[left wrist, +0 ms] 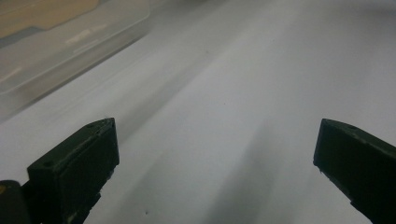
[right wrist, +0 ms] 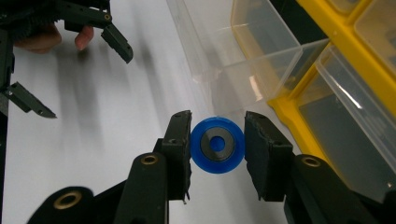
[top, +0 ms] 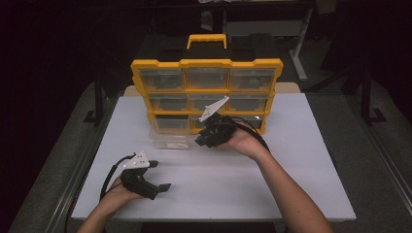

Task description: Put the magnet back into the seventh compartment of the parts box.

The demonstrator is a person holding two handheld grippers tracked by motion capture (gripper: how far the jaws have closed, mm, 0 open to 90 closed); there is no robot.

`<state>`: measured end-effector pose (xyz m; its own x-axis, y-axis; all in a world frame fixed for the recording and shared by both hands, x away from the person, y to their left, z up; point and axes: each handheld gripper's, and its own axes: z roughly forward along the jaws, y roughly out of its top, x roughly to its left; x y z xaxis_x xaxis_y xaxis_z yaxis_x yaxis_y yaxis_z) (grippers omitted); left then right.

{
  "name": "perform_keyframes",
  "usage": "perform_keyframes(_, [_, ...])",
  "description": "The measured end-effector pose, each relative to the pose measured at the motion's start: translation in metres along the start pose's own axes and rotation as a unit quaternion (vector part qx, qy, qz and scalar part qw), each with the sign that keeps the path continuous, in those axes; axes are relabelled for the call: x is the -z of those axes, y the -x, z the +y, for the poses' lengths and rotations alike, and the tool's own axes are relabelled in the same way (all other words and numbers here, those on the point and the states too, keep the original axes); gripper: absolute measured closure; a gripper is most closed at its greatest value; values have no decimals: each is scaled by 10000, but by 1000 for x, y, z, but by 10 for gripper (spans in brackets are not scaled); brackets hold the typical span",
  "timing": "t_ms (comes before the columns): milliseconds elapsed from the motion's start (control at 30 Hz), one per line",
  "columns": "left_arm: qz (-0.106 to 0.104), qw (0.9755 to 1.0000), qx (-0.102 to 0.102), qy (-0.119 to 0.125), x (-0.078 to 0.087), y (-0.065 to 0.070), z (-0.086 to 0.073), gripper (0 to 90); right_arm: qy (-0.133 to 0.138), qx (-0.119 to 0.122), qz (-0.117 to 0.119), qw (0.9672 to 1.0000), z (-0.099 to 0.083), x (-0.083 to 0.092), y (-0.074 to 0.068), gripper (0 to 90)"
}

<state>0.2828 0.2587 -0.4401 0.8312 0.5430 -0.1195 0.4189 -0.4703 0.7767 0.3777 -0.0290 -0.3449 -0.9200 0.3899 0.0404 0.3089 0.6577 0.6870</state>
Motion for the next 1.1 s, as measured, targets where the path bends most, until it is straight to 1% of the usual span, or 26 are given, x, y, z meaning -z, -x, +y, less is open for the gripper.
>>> perform_keyframes(33, [-7, 10000, 3, 4, 0, 0, 0, 0, -21, 31, -20, 10000, 2, 0, 0, 612])
perform_keyframes(67, [-10, 10000, 4, 6, 0, 0, 0, 0, -35, -20, -12, 10000, 3, 0, -1, 612])
perform_keyframes(100, [-11, 10000, 5, 4, 0, 0, 0, 0, -36, 42, -31, 10000, 5, -1, 0, 612])
perform_keyframes(133, [-13, 10000, 13, 5, 0, 0, 0, 0, -32, 49, -21, 10000, 7, -1, 0, 612])
perform_keyframes(167, [-13, 10000, 7, 4, 0, 0, 0, 0, -41, 11, 0, 10000, 9, -2, -1, 612])
perform_keyframes(200, [-14, 10000, 5, 5, 0, 0, 0, 0, -46, 112, -50, 9999, 10, -3, 0, 612])
perform_keyframes(233, [-13, 10000, 4, 6, 0, 0, 0, 0, -51, 54, -3, 10000, 12, -3, -1, 612])
perform_keyframes(267, [-14, 10000, 4, 7, 0, 0, 0, 0, -57, 117, -66, 9999, 14, -4, 0, 612])
perform_keyframes(333, [-16, 10000, 6, 11, 0, 0, 0, 0, -43, 85, -56, 9999, 18, -5, 1, 612])
perform_keyframes(367, [-14, 10000, -10, 11, 0, 0, 0, 0, -44, 139, -63, 9999, 20, -6, 2, 612])
perform_keyframes(400, [-15, 10000, -11, 14, 0, 0, 0, 0, -38, 84, -19, 10000, 22, -6, 1, 612])
perform_keyframes(467, [-13, 10000, -13, 19, 1, 0, 0, 0, -48, 129, -67, 9999, 26, -8, 2, 613])
perform_keyframes(533, [-13, 10000, -13, 15, 1, -1, 0, 0, -40, 74, -20, 10000, 30, -9, 2, 612])
perform_keyframes(567, [-15, 10000, -11, 14, 0, -1, 0, 0, -19, 177, -82, 9998, 32, -10, 4, 612])
perform_keyframes(600, [-19, 10000, -1, 16, 0, 0, 0, 0, -3, 70, -32, 10000, 34, -11, 3, 612])
perform_keyframes(633, [-22, 10000, 3, 18, 0, 0, 0, 0, -17, 40, -33, 10000, 37, -11, 4, 612])
perform_keyframes(700, [-32, 10000, -5, 21, 1, 0, 0, 0, -2, 71, -79, 9999, 41, -14, 5, 612])
perform_keyframes(733, [-34, 10000, -13, 21, 1, 0, 0, 0, 10, 18, -47, 10000, 44, -14, 5, 612])
perform_keyframes(767, [-37, 10000, -7, 20, 1, 0, 0, 0, 18, 64, -75, 9999, 45, -15, 7, 612])
perform_keyframes(800, [-36, 10000, -5, 19, 1, 0, 0, 0, 55, 62, -31, 10000, 47, -17, 7, 612])
perform_keyframes(867, [-36, 10000, 5, 22, 1, -1, 0, 0, 31, 25, -37, 10000, 51, -19, 7, 612])
perform_keyframes(933, [-35, 10000, 7, 25, 1, -1, 0, 0, 23, 75, -51, 10000, 54, -23, 8, 612])
perform_keyframes(1000, [-35, 10000, 6, 25, 1, -1, 0, 0, 10, 13, -50, 10000, 57, -26, 8, 612])
perform_keyframes(1067, [-47, 10000, 28, 39, 1, 0, 0, 0, 56, 65, -53, 9999, 60, -29, 9, 612])
perform_keyframes(1100, [-47, 10000, 21, 35, 1, 0, 0, 0, 29, 46, -61, 10000, 62, -29, 8, 612])
